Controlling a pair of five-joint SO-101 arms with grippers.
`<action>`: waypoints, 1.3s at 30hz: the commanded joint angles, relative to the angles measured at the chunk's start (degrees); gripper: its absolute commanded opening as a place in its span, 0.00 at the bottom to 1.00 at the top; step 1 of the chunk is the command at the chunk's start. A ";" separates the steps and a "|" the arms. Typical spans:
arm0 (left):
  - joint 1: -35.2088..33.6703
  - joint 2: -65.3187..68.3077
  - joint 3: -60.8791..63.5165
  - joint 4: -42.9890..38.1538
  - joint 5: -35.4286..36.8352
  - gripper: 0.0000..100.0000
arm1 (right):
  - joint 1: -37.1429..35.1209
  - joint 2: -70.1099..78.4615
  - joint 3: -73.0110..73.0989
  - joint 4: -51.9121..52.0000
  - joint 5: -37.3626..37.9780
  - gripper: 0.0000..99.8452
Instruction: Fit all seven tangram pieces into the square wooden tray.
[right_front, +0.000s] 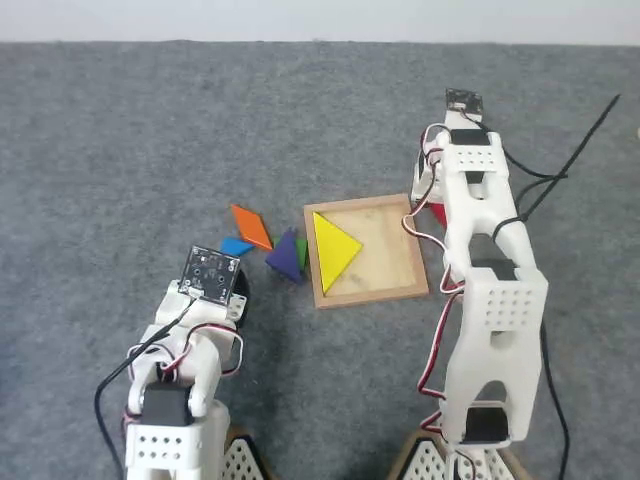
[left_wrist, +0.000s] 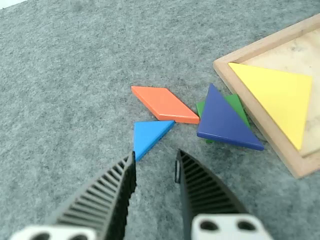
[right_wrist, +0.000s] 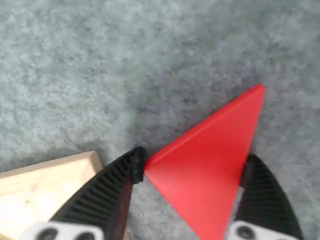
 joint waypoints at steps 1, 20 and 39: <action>-0.35 -0.26 -0.66 0.26 -0.70 0.13 | -0.75 -0.04 -1.14 2.51 0.35 0.22; -0.35 -0.26 -0.66 0.26 -0.70 0.13 | -0.66 -17.63 -2.20 18.68 7.38 0.22; -0.35 -0.26 -0.66 0.26 -0.70 0.13 | -23.08 -21.93 -2.11 21.93 60.40 0.22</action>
